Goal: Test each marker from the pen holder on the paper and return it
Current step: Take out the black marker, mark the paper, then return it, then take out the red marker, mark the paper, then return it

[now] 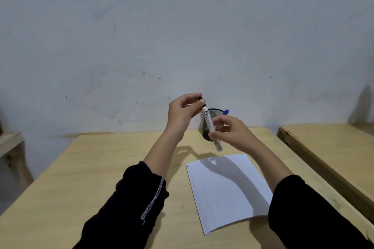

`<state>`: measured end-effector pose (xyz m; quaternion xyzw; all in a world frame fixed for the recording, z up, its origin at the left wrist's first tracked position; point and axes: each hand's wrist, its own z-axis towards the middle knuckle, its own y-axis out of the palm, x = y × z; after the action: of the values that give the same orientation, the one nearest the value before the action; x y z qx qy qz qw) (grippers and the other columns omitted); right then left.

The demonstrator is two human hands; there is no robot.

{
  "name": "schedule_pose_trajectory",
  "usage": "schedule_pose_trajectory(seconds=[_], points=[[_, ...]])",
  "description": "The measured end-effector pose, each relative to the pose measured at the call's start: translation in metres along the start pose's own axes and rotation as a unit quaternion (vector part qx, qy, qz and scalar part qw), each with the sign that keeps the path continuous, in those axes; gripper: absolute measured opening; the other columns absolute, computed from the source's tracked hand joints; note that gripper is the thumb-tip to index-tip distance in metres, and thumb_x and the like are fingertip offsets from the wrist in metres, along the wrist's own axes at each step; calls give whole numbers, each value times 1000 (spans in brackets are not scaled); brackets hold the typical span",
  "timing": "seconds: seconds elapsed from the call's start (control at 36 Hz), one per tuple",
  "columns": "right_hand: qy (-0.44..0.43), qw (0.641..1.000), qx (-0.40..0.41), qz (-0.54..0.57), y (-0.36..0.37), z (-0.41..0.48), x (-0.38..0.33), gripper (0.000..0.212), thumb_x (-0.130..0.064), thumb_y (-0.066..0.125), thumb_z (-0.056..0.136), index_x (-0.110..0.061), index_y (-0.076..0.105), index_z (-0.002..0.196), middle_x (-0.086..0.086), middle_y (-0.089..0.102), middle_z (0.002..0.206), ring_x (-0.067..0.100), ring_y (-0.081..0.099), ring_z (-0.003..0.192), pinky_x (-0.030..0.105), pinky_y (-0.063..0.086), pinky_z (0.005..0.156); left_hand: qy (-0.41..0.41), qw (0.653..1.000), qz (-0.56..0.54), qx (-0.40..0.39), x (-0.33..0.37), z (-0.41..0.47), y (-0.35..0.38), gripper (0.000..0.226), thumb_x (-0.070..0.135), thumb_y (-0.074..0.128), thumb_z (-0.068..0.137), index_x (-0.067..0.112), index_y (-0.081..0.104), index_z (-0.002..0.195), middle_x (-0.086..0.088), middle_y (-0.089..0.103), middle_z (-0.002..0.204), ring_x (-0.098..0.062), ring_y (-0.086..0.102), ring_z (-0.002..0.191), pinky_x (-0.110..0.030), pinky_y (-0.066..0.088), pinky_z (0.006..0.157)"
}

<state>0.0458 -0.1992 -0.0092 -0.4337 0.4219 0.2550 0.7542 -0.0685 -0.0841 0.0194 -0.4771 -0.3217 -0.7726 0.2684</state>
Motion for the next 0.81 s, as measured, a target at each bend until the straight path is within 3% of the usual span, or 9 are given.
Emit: schedule_pose_trajectory(seconds=[0.08, 0.17, 0.31, 0.42, 0.5, 0.56, 0.61, 0.72, 0.81], points=[[-3, 1000, 6, -8, -4, 10, 2, 17, -11, 68, 79, -10, 63, 95, 11, 64, 86, 27, 67, 78, 31, 54, 68, 27, 997, 65, -18, 0, 13, 10, 18, 3, 69, 81, 8, 70, 98, -4, 69, 82, -9, 67, 72, -21, 56, 75], [2, 1000, 12, 1, -11, 19, 5, 14, -10, 69, 78, -14, 63, 90, 7, 62, 82, 20, 63, 70, 32, 54, 63, 39, 992, 111, -36, -2, 27, 16, 19, 6, 69, 82, 6, 69, 101, -4, 70, 83, -16, 66, 78, -29, 56, 83], [4, 998, 67, 2, -28, 45, 16, 11, -9, 71, 77, -12, 61, 81, 0, 56, 77, 22, 61, 69, 49, 58, 73, 55, 971, 229, -44, -17, 48, 19, 37, 27, 73, 79, 7, 68, 110, -3, 72, 97, -6, 66, 88, -10, 50, 79], [-6, 990, 144, 4, -42, 70, 25, 15, -7, 69, 76, -16, 58, 82, 0, 59, 81, 31, 65, 71, 52, 58, 73, 29, 921, 377, -91, -52, 57, 11, 29, 37, 75, 74, 18, 64, 93, -1, 62, 93, -14, 57, 86, -37, 50, 86], [-8, 983, 183, 32, -49, 89, 34, 19, -8, 69, 78, -18, 55, 86, 0, 61, 84, 37, 68, 81, 50, 58, 75, -30, 899, 423, -110, -81, 62, 6, 43, 34, 77, 74, 19, 59, 110, -3, 53, 106, -15, 50, 100, -29, 41, 83], [-7, 977, 206, 60, -52, 102, 43, 19, -7, 68, 80, -14, 54, 91, 1, 60, 84, 37, 69, 86, 47, 58, 78, -57, 895, 430, -104, -102, 66, 3, 68, 36, 78, 72, 9, 49, 127, -4, 49, 120, -18, 47, 113, -27, 39, 90], [-1, 970, 229, 78, -56, 113, 54, 18, -7, 67, 82, -11, 54, 94, 2, 61, 86, 35, 68, 90, 40, 59, 78, -77, 903, 411, -98, -119, 68, 3, 74, 35, 79, 70, 10, 44, 131, -1, 45, 121, -16, 44, 116, -26, 38, 92], [30, 970, 230, 76, -60, 132, 75, 16, -8, 69, 80, -14, 58, 90, 4, 65, 88, 23, 66, 89, 43, 55, 88, -87, 931, 347, -77, -144, 73, 9, 62, 38, 83, 59, 21, 53, 111, 4, 52, 114, -12, 53, 107, -19, 44, 80], [56, 979, 188, 53, -60, 140, 88, 16, -8, 69, 78, -21, 60, 81, 3, 68, 86, 22, 67, 87, 42, 54, 90, -81, 938, 329, -70, -158, 78, 14, 69, 46, 83, 52, 26, 52, 111, 3, 55, 116, -11, 58, 107, -33, 51, 91]])
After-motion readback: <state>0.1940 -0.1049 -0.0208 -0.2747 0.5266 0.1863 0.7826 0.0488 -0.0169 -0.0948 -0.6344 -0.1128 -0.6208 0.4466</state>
